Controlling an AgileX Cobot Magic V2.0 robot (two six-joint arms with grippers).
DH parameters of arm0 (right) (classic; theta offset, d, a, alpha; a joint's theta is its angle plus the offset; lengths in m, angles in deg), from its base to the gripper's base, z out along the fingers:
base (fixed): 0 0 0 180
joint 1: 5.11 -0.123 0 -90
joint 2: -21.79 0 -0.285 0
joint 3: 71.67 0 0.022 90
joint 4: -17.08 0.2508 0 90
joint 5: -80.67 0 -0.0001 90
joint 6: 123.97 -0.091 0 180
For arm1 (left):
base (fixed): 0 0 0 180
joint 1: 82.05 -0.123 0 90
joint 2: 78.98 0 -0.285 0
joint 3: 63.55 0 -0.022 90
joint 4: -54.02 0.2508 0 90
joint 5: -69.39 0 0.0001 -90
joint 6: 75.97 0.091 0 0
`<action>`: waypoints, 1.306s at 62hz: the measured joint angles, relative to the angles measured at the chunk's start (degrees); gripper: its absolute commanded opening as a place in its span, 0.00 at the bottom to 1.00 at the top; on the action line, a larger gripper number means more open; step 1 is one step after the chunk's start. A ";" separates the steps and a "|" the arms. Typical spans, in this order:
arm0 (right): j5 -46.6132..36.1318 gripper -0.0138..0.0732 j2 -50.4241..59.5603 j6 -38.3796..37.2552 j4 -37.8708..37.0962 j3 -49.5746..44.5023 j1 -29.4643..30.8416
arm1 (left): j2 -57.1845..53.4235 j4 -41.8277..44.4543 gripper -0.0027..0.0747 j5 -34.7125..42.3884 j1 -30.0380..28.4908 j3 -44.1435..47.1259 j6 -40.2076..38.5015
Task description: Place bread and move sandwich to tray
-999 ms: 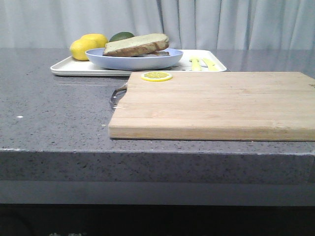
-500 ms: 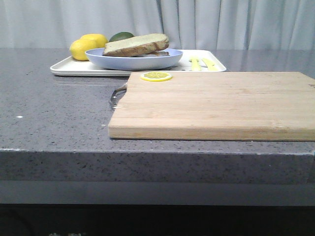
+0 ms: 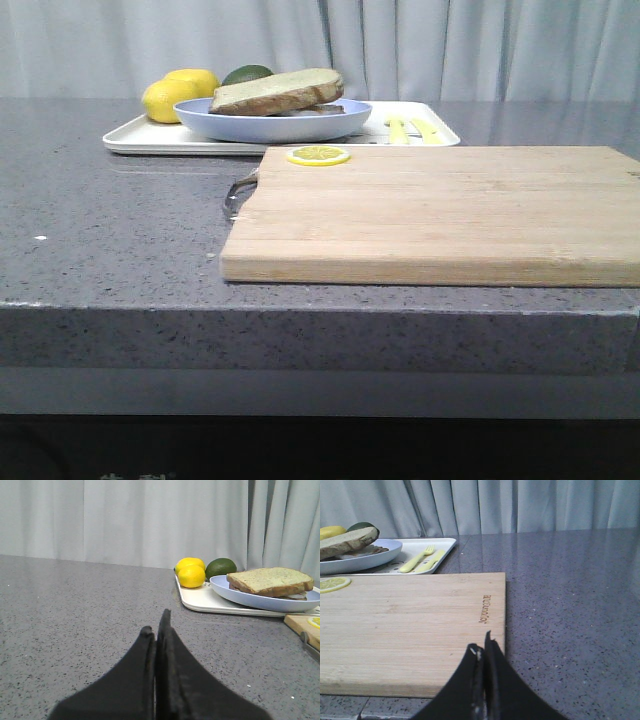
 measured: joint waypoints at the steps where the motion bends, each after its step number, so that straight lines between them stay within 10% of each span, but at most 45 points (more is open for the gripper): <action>1: 0.00 0.08 0.00 0.14 -0.01 0.00 0.00 | 0.00 0.00 0.01 0.00 0.00 0.00 0.00; 22: -0.85 0.08 0.00 -1.85 -2.04 0.00 0.11 | 0.00 0.00 0.01 0.00 0.00 0.00 0.00; 41: -1.72 0.08 0.00 -26.32 -18.91 0.00 0.55 | 0.00 0.00 0.01 0.00 0.00 0.00 -0.04; 81: -1.81 0.08 0.00 -22.78 -19.71 0.00 2.63 | 0.00 0.00 0.01 0.00 0.00 0.00 -0.04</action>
